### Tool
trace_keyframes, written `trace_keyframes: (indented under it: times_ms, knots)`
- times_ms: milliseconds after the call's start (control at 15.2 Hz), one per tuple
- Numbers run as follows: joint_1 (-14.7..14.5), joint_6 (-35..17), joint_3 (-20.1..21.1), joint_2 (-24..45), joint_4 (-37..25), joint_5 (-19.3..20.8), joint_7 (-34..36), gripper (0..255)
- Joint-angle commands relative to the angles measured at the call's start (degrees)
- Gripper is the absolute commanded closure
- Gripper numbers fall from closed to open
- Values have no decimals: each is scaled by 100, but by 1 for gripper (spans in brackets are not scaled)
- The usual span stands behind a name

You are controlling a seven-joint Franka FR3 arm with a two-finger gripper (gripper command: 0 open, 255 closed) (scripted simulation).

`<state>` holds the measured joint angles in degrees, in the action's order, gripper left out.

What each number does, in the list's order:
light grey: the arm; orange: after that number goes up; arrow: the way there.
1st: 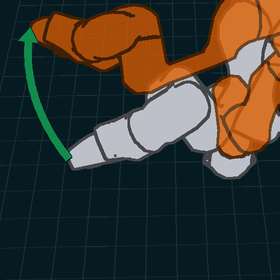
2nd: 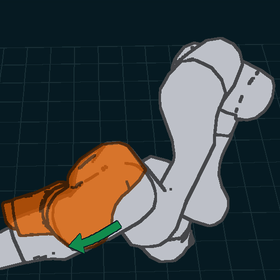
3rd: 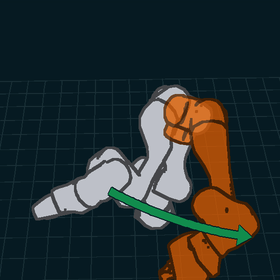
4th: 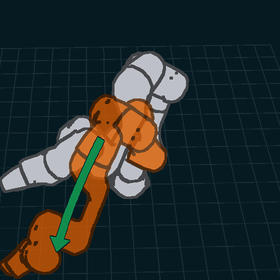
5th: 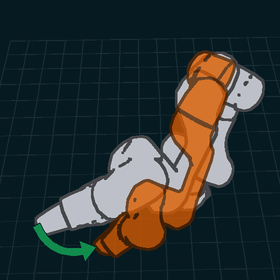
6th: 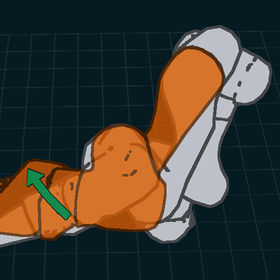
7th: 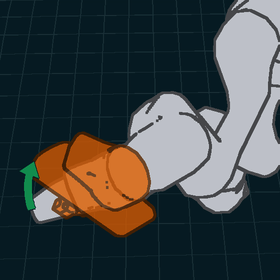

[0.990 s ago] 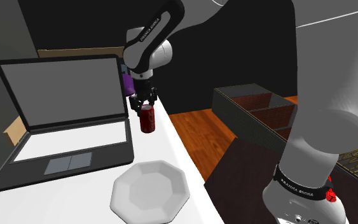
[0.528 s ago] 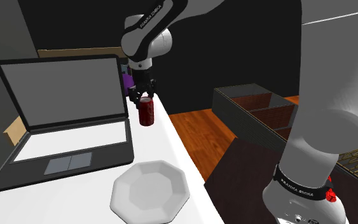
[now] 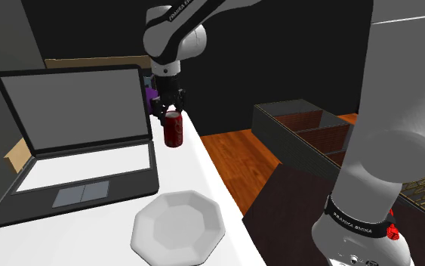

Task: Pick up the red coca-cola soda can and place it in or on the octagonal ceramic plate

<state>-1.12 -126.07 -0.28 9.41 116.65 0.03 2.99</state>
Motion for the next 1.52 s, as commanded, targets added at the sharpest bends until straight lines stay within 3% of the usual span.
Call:
trace_keyframes:
  times_ms: [0,726,1320,1452]
  knots:
    - [-114,-34,78,-291,324,14,202,255]
    - [-758,-113,726,-1756,1864,-116,1409,255]
    - [-1418,80,1487,-2678,2559,-521,2542,255]
    - [-1415,-92,1503,-2592,2646,-512,2553,255]
